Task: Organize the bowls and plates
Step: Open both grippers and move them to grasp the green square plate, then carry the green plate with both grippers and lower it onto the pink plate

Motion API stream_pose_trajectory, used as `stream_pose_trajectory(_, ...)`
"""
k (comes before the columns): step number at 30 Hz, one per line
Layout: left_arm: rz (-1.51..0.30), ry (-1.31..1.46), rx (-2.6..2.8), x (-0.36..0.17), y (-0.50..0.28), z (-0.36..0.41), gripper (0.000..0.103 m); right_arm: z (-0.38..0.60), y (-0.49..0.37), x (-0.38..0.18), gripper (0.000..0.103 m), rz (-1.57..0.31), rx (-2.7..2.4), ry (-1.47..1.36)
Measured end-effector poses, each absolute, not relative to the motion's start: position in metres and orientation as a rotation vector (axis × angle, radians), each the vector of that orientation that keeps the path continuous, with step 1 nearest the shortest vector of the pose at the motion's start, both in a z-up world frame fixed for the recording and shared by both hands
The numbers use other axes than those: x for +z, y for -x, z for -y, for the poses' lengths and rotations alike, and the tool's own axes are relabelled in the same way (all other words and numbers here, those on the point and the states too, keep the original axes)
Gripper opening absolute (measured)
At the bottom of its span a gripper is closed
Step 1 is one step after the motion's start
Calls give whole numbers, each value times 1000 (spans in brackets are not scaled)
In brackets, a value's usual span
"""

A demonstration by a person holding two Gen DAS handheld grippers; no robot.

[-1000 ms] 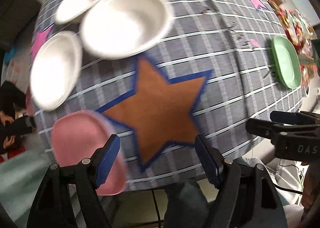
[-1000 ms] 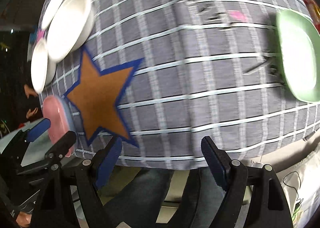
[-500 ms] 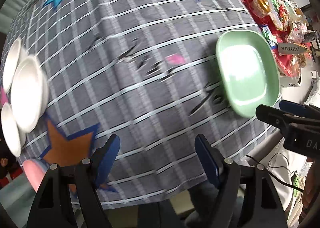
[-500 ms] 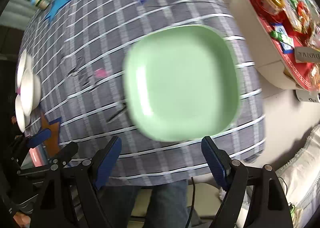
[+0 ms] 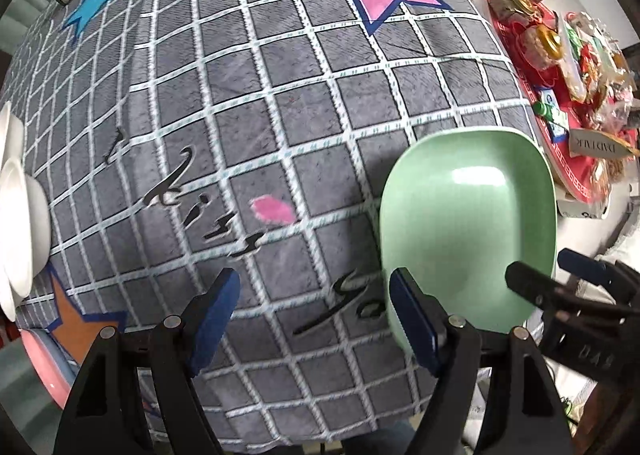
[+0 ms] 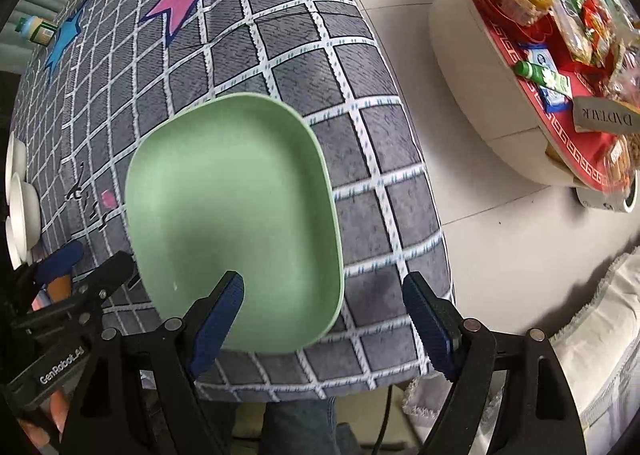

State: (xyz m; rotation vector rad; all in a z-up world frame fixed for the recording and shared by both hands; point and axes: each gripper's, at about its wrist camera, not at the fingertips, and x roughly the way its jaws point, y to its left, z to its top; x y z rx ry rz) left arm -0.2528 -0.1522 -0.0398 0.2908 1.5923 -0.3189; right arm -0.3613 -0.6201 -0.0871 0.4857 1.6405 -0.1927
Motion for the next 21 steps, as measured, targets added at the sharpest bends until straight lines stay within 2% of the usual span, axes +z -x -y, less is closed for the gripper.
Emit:
stream_pose_trajectory(8, -1616, -307, -310, -72, 245, 185, 79, 622, 335, -102, 83, -1644, -181, -426)
stream_pose_trajectory(13, -1609, -330, -320, -75, 243, 186, 78, 625, 333, -97, 82, -1629, -186, -398)
stream_pose_trajectory(15, -1608, -343, -337, -74, 243, 186, 73, 620, 334, -92, 69, -1631, -173, -371)
stream_pose_trajectory(18, -1607, -359, -368, -73, 244, 191, 61, 605, 335, -84, 45, -1632, -136, -333)
stream_pose_trajectory(20, -1603, -360, -398, -69, 246, 193, 42, 596, 335, -82, 44, -1632, -116, -333)
stream_pose_trajectory(21, -1605, -356, -408, -66, 250, 194, 37, 593, 336, -82, 44, -1634, -117, -325)
